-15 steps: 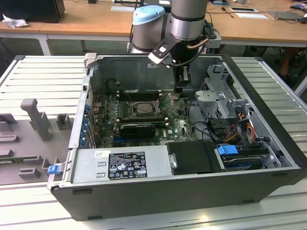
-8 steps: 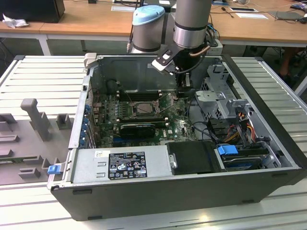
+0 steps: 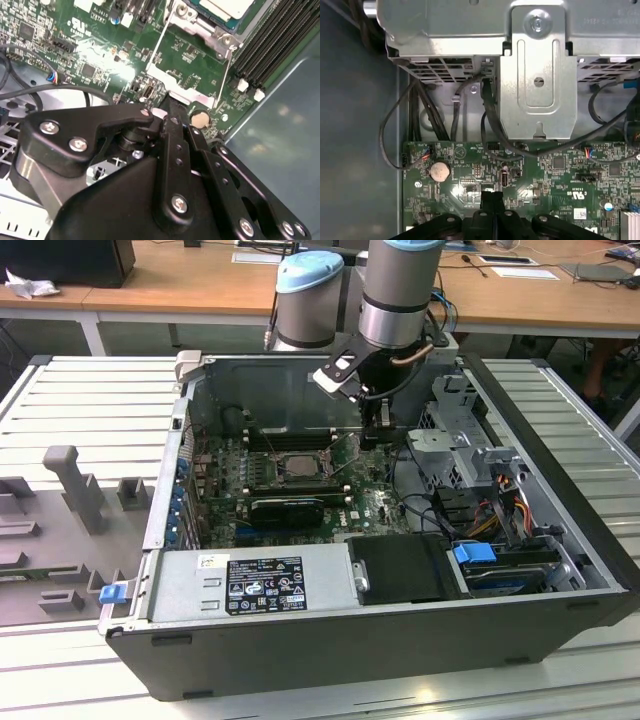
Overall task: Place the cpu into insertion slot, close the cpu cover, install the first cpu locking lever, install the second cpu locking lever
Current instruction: 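Close the cpu cover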
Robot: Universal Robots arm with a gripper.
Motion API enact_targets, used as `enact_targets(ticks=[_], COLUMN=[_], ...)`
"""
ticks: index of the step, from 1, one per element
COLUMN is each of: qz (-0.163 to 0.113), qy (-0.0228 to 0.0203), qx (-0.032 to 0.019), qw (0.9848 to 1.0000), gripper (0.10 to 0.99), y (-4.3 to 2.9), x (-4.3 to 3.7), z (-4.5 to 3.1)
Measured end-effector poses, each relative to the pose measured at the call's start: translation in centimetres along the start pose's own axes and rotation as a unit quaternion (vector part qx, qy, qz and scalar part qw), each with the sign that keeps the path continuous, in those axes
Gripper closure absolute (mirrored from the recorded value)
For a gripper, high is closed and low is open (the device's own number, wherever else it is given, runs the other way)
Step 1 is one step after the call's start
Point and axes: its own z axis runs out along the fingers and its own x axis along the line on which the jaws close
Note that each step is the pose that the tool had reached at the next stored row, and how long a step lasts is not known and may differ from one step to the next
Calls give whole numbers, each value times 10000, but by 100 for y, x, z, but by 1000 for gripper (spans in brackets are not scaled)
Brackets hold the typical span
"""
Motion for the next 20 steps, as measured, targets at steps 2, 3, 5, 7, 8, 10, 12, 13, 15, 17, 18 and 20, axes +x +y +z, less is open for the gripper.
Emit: enact_targets(ticks=[2,3,5,7,8,10,12,13,15,17,18,20], qz=[0,0,0,0,0,1,0,0,0,0,0,0], qy=[0,0,0,1,0,0,0,1,0,0,0,1], qx=[0,0,0,0,0,0,0,0,0,0,0,0], qw=[10000,10000,10000,10000,10000,10000,10000,10000,10000,10000,10000,10000], gripper=[980,980,980,980,980,980,980,980,980,980,980,980], y=[-28,-41,-53,-64,-70,-78,-83,-88,-102,-121,-131,-141], x=[-1,-1,-1,-1,-1,-1,-1,-1,-1,-2,-2,-2], z=[0,-1,-1,-1,-1,-1,-2,-1,-2,-2,-2,-2])
